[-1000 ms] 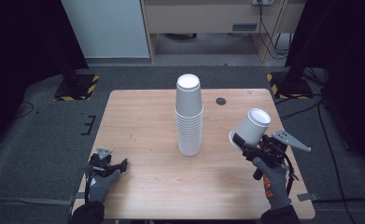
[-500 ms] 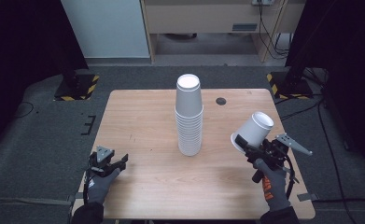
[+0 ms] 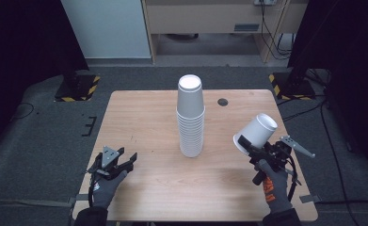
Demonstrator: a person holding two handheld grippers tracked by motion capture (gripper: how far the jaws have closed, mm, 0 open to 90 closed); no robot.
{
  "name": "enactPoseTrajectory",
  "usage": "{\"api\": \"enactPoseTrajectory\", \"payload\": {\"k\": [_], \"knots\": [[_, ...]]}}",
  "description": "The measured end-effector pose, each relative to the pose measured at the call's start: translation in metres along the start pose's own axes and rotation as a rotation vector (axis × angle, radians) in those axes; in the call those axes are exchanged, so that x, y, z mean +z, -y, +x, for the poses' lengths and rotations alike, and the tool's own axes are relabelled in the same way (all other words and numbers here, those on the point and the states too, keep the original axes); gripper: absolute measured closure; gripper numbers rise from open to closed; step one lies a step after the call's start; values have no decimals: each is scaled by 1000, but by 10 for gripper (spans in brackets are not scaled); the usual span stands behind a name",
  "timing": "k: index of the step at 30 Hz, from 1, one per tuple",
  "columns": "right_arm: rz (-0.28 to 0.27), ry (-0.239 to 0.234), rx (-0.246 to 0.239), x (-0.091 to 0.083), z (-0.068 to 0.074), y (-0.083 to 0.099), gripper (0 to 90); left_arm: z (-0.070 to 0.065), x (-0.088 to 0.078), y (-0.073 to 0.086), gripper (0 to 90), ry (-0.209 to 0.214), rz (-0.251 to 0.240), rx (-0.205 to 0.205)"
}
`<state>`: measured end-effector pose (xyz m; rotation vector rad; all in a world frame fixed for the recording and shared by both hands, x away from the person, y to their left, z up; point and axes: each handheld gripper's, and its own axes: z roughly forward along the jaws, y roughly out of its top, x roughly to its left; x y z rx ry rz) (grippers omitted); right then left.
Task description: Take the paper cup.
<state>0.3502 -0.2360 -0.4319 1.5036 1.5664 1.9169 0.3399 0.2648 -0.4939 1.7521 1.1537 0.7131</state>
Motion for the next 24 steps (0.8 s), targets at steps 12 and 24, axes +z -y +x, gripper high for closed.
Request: {"api": "enactPoseTrajectory", "payload": {"k": [12, 24], "knots": [[-11, -5, 47, 0, -2, 1, 118, -37, 1, -19, 378, 115, -78, 29], [-23, -6, 80, -1, -5, 0, 119, -71, 3, -34, 378, 203, -123, 58]]}}
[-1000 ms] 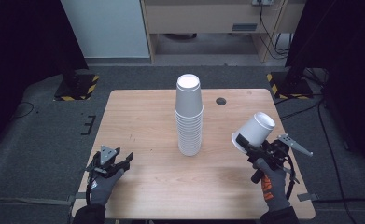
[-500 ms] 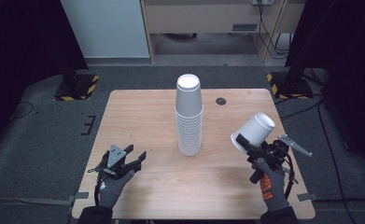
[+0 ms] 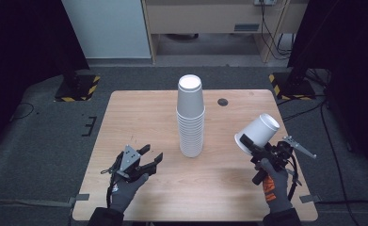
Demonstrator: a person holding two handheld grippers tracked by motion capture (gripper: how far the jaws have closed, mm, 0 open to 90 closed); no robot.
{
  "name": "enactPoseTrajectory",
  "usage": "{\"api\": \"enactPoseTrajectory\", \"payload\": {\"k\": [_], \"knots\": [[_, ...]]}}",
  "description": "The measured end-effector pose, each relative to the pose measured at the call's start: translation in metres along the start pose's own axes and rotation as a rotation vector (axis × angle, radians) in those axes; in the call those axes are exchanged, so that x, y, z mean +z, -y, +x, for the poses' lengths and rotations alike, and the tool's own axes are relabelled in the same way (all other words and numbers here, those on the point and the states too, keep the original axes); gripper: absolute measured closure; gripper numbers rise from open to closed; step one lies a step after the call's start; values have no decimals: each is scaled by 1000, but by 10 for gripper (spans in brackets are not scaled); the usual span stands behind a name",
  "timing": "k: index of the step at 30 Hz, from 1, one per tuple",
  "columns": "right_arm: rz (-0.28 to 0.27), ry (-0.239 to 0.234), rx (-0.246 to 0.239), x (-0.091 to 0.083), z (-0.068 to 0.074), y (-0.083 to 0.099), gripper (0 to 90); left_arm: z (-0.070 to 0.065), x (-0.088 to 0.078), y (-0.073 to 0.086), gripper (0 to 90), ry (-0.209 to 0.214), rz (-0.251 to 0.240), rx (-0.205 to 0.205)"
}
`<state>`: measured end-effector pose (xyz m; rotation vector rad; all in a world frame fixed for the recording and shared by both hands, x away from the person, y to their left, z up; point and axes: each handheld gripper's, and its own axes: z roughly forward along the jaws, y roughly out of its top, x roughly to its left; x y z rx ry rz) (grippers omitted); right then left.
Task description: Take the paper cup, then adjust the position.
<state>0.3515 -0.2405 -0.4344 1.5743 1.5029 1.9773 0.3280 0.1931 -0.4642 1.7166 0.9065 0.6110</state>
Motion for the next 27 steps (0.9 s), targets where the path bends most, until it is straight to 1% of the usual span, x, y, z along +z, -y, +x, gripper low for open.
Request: {"api": "enactPoseTrajectory", "payload": {"k": [2, 3, 9, 12, 13, 16, 17, 18, 22, 25, 26, 27], "knots": [[-4, -1, 7, -1, -1, -1, 118, -8, 4, -4, 378, 23, -11, 6], [-4, -1, 7, -1, -1, -1, 118, -8, 4, -4, 378, 23, -11, 6], [-12, -3, 20, -2, -2, -1, 118, -21, 11, -10, 385, 56, -15, 27], [-10, -7, 22, -1, -2, -1, 118, -28, 15, -15, 388, 70, -28, 29], [-10, -7, 22, -1, -2, -1, 118, -28, 15, -15, 388, 70, -28, 29], [-11, -11, 28, -1, -1, 0, 118, -36, 20, -20, 392, 90, -45, 37], [-11, -11, 28, -1, -1, 0, 118, -36, 20, -20, 392, 90, -45, 37], [-11, -12, 31, -1, -1, 0, 118, -39, 21, -22, 392, 98, -48, 42], [-16, -29, 52, -2, 0, -1, 119, -51, 27, -29, 394, 121, -68, 57], [-20, -33, 59, -2, 1, -1, 118, -58, 32, -33, 394, 136, -77, 66], [-24, -38, 72, -2, 1, -1, 119, -61, 33, -34, 395, 139, -80, 71], [-24, -38, 72, -2, 1, -1, 119, -62, 34, -35, 395, 142, -82, 73]]}}
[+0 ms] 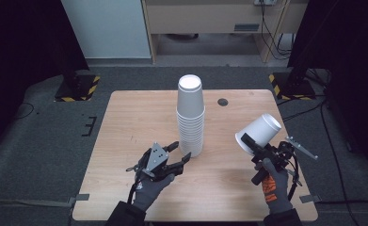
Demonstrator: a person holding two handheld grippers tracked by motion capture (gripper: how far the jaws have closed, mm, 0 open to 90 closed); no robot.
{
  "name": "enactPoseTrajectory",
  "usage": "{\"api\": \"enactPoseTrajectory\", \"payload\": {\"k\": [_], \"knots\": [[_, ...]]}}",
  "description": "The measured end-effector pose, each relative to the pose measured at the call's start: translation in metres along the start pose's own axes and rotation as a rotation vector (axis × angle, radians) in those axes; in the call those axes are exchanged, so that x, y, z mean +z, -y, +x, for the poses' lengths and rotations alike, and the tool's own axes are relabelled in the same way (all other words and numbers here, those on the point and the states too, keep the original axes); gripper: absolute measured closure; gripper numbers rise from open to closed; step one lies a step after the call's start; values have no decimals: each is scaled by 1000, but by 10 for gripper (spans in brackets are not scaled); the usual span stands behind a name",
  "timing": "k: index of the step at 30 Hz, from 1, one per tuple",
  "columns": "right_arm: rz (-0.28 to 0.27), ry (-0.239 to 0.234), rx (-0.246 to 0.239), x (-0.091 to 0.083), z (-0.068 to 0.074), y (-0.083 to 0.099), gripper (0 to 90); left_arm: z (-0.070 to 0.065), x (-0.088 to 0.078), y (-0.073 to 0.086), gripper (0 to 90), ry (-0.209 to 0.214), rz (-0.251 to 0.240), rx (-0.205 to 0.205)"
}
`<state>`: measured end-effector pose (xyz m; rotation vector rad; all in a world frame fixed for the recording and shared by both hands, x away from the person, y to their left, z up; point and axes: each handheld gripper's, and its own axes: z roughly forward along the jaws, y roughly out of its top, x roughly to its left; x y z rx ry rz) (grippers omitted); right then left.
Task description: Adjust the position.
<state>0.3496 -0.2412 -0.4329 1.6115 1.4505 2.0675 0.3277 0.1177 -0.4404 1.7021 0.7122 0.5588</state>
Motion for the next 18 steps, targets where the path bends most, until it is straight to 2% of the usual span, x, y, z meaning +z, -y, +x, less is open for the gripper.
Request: {"api": "enactPoseTrajectory", "payload": {"k": [12, 18], "knots": [[-13, -3, 65, -1, -5, 4, 119, -14, 24, -6, 396, 37, -22, 12], [-18, -1, 81, -1, -6, 6, 118, -20, 34, -7, 400, 51, -31, 19]]}}
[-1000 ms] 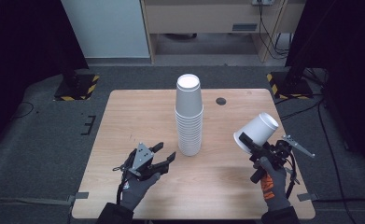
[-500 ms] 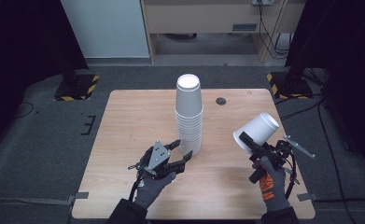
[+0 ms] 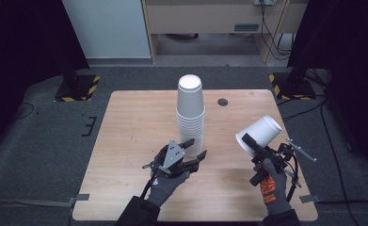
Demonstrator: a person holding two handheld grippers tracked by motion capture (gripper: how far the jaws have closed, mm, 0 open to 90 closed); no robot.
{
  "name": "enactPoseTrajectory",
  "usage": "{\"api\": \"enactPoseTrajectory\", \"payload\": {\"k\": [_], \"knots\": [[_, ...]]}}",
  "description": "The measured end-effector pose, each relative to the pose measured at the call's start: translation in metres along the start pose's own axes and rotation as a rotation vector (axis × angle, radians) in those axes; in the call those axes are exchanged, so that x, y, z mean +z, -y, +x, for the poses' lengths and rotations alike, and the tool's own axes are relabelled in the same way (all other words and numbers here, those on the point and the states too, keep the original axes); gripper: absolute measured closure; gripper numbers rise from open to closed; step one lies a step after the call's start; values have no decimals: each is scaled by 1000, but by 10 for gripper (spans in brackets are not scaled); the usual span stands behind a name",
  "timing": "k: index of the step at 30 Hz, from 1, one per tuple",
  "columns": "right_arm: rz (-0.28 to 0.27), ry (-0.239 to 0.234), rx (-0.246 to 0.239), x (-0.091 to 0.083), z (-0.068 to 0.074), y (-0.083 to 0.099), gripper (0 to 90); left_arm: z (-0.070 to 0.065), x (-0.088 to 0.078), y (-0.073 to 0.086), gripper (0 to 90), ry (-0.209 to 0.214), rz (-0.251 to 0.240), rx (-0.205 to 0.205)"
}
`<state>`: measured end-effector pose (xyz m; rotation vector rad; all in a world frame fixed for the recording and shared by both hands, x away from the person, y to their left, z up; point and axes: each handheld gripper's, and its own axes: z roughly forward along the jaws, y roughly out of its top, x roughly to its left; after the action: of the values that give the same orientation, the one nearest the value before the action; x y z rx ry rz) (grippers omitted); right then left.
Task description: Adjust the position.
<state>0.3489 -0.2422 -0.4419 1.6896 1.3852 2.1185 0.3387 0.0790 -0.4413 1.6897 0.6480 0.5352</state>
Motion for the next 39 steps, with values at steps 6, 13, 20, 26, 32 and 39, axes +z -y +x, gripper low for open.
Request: {"api": "enactPoseTrajectory", "payload": {"k": [6, 13, 20, 26, 32, 39], "knots": [[-1, 0, 18, -1, 0, 1, 118, -5, 12, -2, 402, 19, -6, 13], [-1, -2, 33, -2, -2, 2, 118, -10, 26, -3, 406, 36, -7, 24], [2, 1, 33, -1, -2, 4, 118, -15, 38, -2, 409, 54, -17, 25], [7, -3, 43, -1, -2, 4, 118, -18, 47, -1, 409, 71, -31, 21], [8, -2, 47, 0, -3, 5, 118, -19, 54, 0, 409, 76, -28, 16], [14, -4, 48, 0, -3, 6, 118, -21, 61, 1, 406, 83, -27, 6]]}}
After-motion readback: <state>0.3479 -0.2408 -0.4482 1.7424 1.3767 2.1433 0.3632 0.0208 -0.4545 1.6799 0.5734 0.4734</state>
